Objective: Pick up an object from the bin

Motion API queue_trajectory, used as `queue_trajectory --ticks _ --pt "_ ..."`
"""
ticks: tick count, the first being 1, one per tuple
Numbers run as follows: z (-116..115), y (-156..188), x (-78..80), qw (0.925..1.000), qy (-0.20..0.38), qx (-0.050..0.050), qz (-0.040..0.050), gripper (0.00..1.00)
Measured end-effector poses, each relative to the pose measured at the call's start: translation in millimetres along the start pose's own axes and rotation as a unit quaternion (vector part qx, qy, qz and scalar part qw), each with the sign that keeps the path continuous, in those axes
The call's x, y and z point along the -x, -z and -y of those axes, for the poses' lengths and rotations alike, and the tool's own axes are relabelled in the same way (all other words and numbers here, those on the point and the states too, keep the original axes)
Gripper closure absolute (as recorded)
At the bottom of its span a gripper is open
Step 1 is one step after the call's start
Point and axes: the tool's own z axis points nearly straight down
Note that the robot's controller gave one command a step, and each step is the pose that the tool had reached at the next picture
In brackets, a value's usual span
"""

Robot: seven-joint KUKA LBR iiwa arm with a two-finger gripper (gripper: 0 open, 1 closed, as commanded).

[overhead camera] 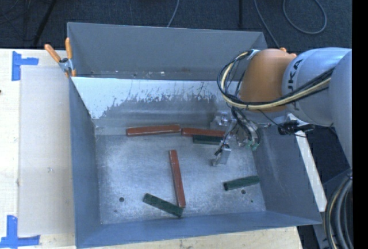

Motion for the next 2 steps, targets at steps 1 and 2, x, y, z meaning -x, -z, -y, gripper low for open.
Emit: queue_trajectory --ticks 1,2 --pt "-2 1 0.4 1.0000 0.001 0.001 0.0008 1.00" --pt "40 116 -0.5 0.9779 0.209 0.000 0.0041 1.00"
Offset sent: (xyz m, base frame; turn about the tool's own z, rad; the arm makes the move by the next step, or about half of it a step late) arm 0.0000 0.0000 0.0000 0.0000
